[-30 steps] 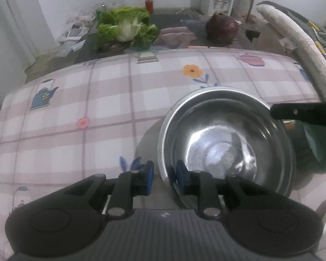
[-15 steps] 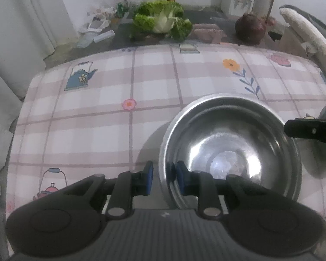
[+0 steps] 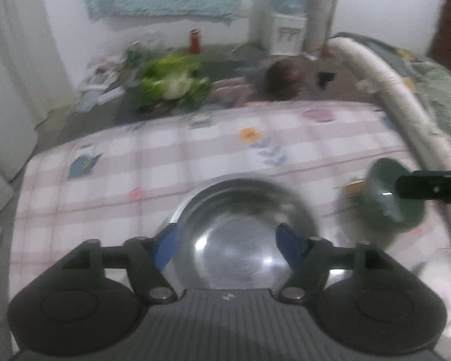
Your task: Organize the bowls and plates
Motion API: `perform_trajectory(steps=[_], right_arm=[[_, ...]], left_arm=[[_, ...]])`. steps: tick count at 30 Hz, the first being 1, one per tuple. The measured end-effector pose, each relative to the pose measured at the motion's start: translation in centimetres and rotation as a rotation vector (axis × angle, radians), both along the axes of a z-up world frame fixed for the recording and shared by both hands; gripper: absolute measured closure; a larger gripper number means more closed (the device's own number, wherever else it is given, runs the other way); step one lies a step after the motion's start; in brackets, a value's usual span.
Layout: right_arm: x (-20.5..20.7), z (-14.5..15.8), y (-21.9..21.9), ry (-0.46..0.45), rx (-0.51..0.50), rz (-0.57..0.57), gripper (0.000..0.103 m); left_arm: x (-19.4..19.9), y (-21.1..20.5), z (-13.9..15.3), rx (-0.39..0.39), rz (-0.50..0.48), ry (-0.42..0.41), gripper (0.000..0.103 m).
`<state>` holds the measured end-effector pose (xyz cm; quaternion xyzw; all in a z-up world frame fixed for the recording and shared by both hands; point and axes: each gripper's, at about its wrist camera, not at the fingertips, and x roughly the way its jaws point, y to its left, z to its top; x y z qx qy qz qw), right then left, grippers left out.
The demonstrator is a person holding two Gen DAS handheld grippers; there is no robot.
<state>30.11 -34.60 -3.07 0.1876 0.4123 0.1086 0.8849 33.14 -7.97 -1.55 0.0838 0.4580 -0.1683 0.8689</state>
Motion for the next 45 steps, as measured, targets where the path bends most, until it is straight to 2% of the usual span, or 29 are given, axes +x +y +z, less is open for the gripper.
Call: perform_trajectory(steps=[5, 9, 13, 15, 20, 24, 29, 33, 39, 45], right_arm=[[-2.7, 0.6, -4.0, -0.014, -0.035, -0.071, 0.023], [-3.8, -0.3, -7.2, 0.024, -0.053, -0.130, 0.023], [-4.1, -1.9, -9.5, 0.062, -0.046, -0.170, 0.024], [-4.1, -2.7, -10.2, 0.074, -0.039, -0.180, 0.028], [-3.3, -4.3, -11.4, 0.104, -0.007, -0.185, 0.044], [-2.2, -5.0, -11.4, 0.110, 0.000, -0.170, 0.054], [-1.1, -6.2, -11.5, 0.130, 0.023, -0.168, 0.071], [-0.4, -7.0, -11.5, 0.141, 0.030, -0.161, 0.083], [0.2, -7.9, -11.4, 0.152, 0.022, -0.160, 0.091], [0.4, -8.2, -11.5, 0.150, 0.026, -0.159, 0.092]], left_arm=[[-0.4, -4.2, 1.2, -0.073, -0.098, 0.022, 0.012], [-0.4, -7.9, 0.7, -0.110, -0.129, 0.053, 0.012], [0.0, -11.7, -0.6, -0.101, -0.161, 0.083, 0.012], [0.4, -13.1, -1.3, -0.096, -0.165, 0.106, 0.016], [1.5, -15.2, -2.9, -0.095, -0.153, 0.170, 0.038], [1.9, -16.2, -3.9, -0.083, -0.149, 0.196, 0.047], [2.3, -17.3, -4.9, -0.056, -0.144, 0.220, 0.069], [2.6, -17.9, -5.5, -0.035, -0.133, 0.219, 0.076], [3.0, -18.0, -5.9, -0.016, -0.104, 0.215, 0.086], [3.5, -17.9, -6.7, -0.018, -0.077, 0.237, 0.090]])
